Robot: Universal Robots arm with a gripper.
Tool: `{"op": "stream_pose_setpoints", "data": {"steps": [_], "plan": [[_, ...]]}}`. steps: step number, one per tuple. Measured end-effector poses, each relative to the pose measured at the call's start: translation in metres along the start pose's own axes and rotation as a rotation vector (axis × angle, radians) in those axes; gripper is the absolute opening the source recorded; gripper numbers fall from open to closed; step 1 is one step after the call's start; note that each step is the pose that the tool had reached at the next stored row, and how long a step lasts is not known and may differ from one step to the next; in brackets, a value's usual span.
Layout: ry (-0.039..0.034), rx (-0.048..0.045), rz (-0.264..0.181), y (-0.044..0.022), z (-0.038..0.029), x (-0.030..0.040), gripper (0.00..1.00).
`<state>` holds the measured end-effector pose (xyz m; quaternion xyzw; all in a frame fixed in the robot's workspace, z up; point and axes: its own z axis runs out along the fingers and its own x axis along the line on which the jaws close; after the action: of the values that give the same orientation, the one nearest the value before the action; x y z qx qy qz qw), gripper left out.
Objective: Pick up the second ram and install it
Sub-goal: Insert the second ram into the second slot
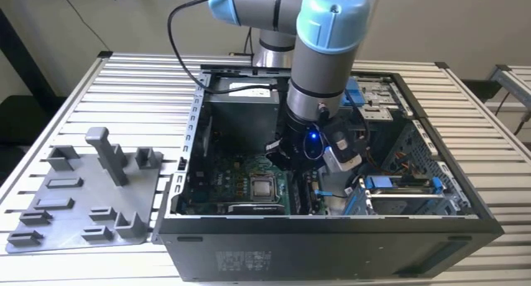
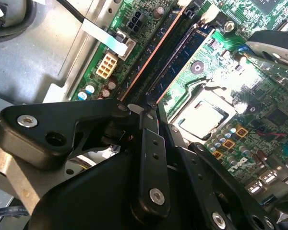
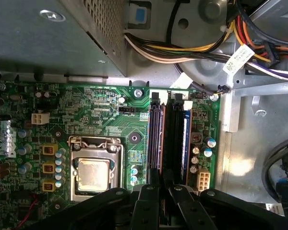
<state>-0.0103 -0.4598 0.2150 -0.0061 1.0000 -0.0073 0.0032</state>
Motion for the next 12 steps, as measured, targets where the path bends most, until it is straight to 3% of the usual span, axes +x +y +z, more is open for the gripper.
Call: {"op": "stream_pose_setpoints", "data": {"steps": [8, 9, 12], "plan": [[-0.0003, -0.0009, 0.0, 0.0002, 0.0005, -0.0001, 0.16], [-0.0002, -0.0004, 0.0, 0.0001, 0.0003, 0.0, 0.22], [0.0, -0.0008, 0.001, 0.0, -0.0021, 0.0, 0.22]]}}
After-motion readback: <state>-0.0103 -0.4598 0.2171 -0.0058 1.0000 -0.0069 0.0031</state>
